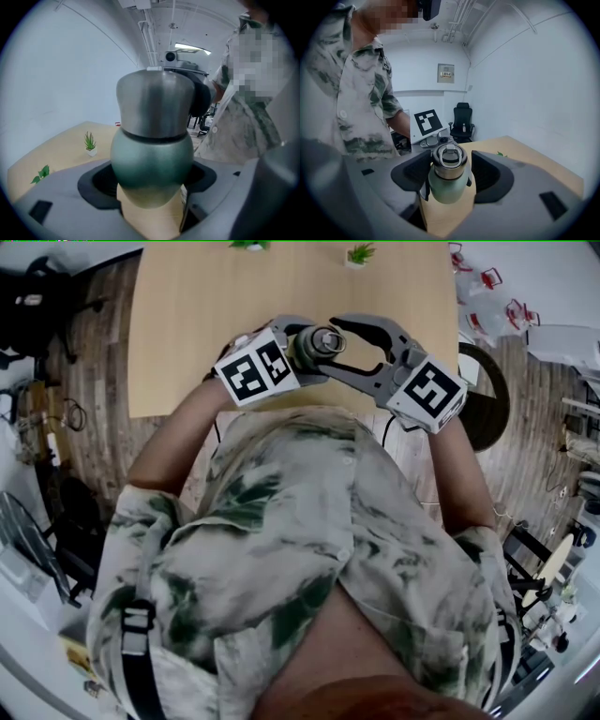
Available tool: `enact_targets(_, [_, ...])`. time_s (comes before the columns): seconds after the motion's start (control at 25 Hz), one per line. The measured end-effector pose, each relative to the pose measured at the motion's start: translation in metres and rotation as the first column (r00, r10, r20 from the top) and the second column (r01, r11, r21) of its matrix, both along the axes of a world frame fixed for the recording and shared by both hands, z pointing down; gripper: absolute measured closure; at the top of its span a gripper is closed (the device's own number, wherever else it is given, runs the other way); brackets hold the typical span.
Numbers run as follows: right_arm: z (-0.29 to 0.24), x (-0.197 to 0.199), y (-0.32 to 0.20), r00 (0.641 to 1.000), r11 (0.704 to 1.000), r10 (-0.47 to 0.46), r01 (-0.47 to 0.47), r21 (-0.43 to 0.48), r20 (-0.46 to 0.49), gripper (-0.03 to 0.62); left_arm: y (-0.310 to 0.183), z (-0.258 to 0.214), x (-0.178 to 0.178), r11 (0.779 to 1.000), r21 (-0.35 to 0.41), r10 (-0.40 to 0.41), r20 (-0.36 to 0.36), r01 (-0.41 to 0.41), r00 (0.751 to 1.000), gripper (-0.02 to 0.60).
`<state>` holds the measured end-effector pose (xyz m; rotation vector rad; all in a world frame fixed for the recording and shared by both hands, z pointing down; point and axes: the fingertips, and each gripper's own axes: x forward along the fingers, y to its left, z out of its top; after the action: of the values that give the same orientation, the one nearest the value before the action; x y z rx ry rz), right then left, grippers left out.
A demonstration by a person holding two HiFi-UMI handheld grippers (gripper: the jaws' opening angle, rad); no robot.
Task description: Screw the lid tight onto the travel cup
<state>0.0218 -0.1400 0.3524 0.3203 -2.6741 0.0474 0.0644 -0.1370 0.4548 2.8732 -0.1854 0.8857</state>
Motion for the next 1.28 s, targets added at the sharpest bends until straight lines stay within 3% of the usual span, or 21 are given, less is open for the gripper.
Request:
enact_targets(0.16, [-0.001, -0.006, 0.006, 0.996, 0.996, -0.088, 0.088, 0.014, -0.03, 0.313, 0.007, -0.003, 0.001, 0.998, -0.002, 0.058, -0.012, -0.058, 0.998, 0.199])
enact_targets(0.28, [0.0, -0.006, 0.006, 0.996, 0.996, -0.085, 0.086, 0.027, -0.023, 0.339, 0.006, -0.002, 0.001, 0.999, -0.005, 0.05, -0.012, -0.05, 0.999, 0.199])
enact_targets(0.6, [0.003, -0.007, -0.005, 0.997, 0.996, 0.076, -0.076, 0.035, 0.013, 0.347, -0.007, 0.001, -0.005, 0.998, 0.003, -0.063, 0.005, 0.063, 0.998, 0.199])
enact_targets(1.0, [0.006, 0.0, -0.018, 0.958, 0.959, 0.282, -0.283, 0.017, 0.044, 0.352, -0.023, 0.003, -0.007, 0.98, 0.011, -0.199, -0.008, 0.199, 0.98, 0.199])
enact_targets(1.12, [0.006, 0.0, -0.015, 0.964, 0.964, 0.265, -0.266, 0.017, 0.037, 0.35, -0.02, 0.004, -0.006, 0.982, 0.015, -0.187, -0.007, 0.187, 0.982, 0.199])
enact_targets(1.28, [0.001, -0.001, -0.013, 0.985, 0.985, 0.169, -0.17, 0.015, 0.042, 0.345, -0.017, 0.001, -0.004, 0.991, 0.012, -0.131, -0.015, 0.131, 0.991, 0.199])
